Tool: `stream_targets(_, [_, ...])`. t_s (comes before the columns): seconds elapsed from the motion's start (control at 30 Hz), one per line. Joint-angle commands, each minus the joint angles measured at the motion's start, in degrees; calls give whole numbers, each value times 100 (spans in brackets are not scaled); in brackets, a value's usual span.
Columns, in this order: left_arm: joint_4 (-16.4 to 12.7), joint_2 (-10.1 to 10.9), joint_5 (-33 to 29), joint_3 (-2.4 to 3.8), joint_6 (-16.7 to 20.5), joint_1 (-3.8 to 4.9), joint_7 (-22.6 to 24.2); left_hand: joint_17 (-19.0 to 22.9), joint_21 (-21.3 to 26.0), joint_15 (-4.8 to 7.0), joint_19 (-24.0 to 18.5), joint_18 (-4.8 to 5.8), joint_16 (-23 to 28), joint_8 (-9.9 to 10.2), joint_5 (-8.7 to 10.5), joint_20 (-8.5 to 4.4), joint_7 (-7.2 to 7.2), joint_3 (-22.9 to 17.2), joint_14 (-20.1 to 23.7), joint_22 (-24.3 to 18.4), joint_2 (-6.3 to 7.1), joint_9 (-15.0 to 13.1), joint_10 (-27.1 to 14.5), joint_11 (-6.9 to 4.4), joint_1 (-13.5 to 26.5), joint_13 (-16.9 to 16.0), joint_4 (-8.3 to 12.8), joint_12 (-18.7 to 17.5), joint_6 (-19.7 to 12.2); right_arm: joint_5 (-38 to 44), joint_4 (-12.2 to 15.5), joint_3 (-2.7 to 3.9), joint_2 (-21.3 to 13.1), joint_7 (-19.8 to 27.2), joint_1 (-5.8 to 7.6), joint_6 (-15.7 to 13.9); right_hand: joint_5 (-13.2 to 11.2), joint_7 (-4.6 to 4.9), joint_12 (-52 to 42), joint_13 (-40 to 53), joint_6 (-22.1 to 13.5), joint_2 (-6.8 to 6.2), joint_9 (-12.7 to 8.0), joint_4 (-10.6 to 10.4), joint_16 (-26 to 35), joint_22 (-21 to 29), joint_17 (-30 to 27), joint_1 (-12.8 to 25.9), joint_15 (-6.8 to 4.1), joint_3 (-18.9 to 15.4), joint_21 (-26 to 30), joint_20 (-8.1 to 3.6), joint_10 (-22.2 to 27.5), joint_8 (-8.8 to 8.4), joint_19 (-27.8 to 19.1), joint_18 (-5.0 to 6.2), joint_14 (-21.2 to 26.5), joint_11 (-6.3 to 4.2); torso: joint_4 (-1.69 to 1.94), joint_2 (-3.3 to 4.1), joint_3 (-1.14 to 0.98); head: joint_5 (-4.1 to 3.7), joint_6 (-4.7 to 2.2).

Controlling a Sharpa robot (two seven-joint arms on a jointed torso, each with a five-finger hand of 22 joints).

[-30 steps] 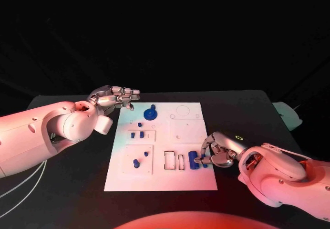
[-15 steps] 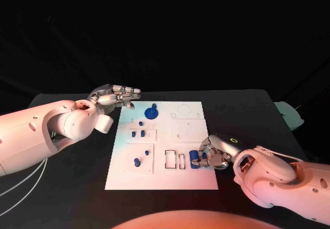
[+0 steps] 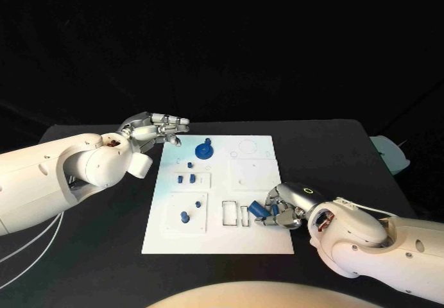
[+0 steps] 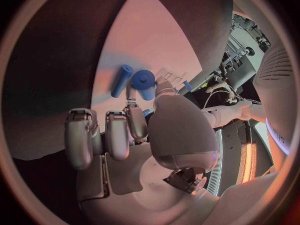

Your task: Assemble the parts on the task board

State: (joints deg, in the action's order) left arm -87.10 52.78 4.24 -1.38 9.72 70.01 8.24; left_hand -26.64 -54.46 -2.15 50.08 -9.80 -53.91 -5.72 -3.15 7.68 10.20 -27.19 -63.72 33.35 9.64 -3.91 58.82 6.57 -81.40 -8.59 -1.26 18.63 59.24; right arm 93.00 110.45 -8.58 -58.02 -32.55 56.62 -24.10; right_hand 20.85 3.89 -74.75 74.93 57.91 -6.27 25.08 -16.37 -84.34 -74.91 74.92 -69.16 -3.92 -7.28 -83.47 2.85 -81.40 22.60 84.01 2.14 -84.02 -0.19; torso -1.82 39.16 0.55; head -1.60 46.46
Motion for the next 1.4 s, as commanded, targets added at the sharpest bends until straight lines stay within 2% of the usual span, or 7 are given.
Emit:
stream_targets(0.03, [-23,2,-20,2,-154,0,-12,10,19,-15,17,-72,-27,-41,14,6,-5,40,34,-8,-45,-2,-57,2,14,-8,-13,26,-54,124,-61,-4,75,-91,-63,118,31,-1,-18,175,-39,87,16,-19,-7,-1302,410,-12,-4,-3,22,-40,-15,20,311,-63,-387,-13,-4,2,-1,-6,11])
stream_targets(0.17, [-28,9,-21,2,-171,0,-28,11,21,-16,17,-72,-28,-41,14,7,-5,43,35,-9,-44,-2,-62,3,17,-8,-15,27,-55,125,-118,-3,160,-111,-122,70,54,-9,-22,188,-45,142,64,-1,-7,-1305,415,-72,-9,-3,19,-44,-18,51,313,-64,-387,-20,5,6,-9,-14,18])
stream_targets(0.27, [-31,19,-21,2,-172,1,-33,11,21,-16,17,-72,-28,-41,14,7,-5,43,35,-9,-44,-2,-62,3,17,-8,-15,27,-55,123,-132,-2,183,-122,-141,-5,93,-15,-38,213,-57,205,117,17,-12,-1308,428,-155,-15,0,14,-49,-31,82,316,-65,-389,-26,2,0,0,-10,20])
stream_targets(0.53, [-39,40,-21,2,-166,1,-39,11,21,-16,17,-72,-28,-41,14,7,-5,43,35,-9,-44,-2,-62,3,17,-8,-15,27,-55,5,20,8,97,-144,-151,-592,320,-106,-143,329,32,507,317,85,-82,-1355,561,-473,-75,125,-130,-94,-117,241,381,-97,-418,-104,-8,-7,-1,13,30])
stream_targets(0.87, [-39,42,-21,2,-162,1,-44,14,29,-18,16,-72,-28,-43,14,9,-6,48,41,-14,-47,-2,-77,4,23,-8,-21,33,-59,-158,424,49,-19,-168,-96,-990,329,-144,-245,425,44,577,404,102,-137,-1388,665,-583,-105,187,-237,-124,-189,292,428,-121,-439,-139,0,-8,6,4,7])
stream_targets(1.13, [-44,37,-21,2,-161,1,-43,14,29,-18,16,-72,-28,-43,14,9,-6,48,41,-14,-47,-2,-77,4,23,-8,-21,33,-59,-327,487,56,102,-158,-68,-939,366,-145,-260,444,44,584,441,51,-148,-1391,684,-539,-111,176,-248,-134,-205,305,433,-123,-443,-144,10,1,8,24,-1])
stream_targets(1.4, [-56,26,-21,2,-160,1,-42,14,29,-18,16,-72,-28,-43,14,9,-6,48,41,-14,-47,-2,-77,4,23,-8,-21,33,-59,-539,345,56,414,-133,-63,-570,389,-151,-231,439,70,612,534,-32,-151,-1387,688,-225,-113,62,-235,-142,-207,337,427,-120,-441,-145,5,-1,8,29,0])
